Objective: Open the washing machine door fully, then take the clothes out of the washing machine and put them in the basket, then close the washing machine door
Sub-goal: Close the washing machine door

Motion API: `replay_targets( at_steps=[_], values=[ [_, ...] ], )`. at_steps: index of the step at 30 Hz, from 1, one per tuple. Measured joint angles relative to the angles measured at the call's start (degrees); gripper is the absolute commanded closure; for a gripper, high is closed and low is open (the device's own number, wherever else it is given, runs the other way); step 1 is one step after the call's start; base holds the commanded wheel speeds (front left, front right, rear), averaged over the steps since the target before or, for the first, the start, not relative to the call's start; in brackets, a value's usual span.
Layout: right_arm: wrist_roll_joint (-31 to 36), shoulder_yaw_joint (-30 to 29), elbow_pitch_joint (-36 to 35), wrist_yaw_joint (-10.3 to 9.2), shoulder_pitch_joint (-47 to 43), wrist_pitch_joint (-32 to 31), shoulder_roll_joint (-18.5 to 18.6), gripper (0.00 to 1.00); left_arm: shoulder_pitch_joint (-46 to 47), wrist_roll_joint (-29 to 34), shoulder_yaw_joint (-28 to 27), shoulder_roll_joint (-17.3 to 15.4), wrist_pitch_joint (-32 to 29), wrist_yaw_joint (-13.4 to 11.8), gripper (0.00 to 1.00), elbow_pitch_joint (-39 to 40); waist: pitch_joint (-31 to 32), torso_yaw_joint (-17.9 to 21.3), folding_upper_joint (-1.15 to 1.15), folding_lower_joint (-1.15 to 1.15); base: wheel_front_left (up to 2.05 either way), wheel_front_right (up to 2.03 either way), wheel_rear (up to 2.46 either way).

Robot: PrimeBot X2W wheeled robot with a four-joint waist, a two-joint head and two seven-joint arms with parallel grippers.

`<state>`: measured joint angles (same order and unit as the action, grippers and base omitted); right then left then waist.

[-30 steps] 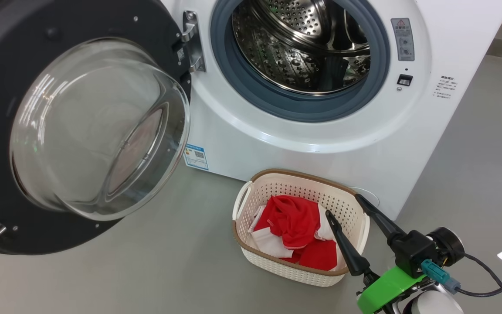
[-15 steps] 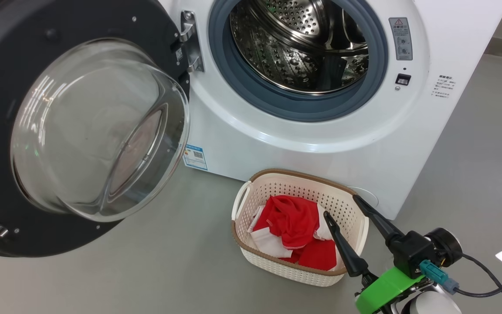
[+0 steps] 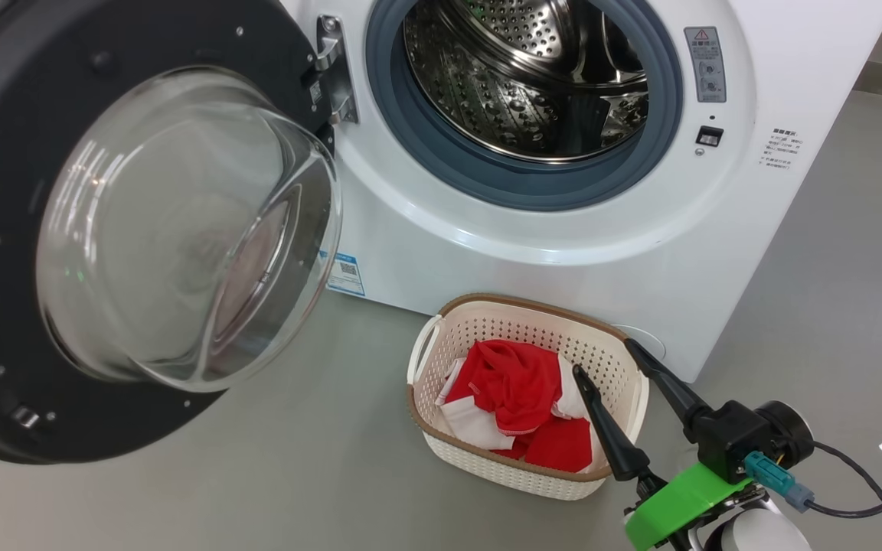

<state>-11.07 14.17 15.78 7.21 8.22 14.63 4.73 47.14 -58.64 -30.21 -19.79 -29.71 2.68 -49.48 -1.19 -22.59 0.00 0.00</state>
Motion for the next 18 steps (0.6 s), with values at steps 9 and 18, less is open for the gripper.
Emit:
replay_targets(
  at_steps=[9,18],
  values=[
    [-2.0,-0.9,0.0,0.00,0.0,0.0,-0.9,0.00,-5.0,-2.5,-0.5,4.3,-3.2,0.9,1.00,8.0,-0.3,0.2,0.00,0.00,0.00,0.00,0.00],
    [-2.0,-2.5,0.0,0.00,0.0,0.0,-1.1,0.00,-10.1,-4.3,-0.5,9.9,-6.1,-1.3,1.00,19.5,-0.6,0.1,0.00,0.00,0.00,0.00,0.00]
  ],
)
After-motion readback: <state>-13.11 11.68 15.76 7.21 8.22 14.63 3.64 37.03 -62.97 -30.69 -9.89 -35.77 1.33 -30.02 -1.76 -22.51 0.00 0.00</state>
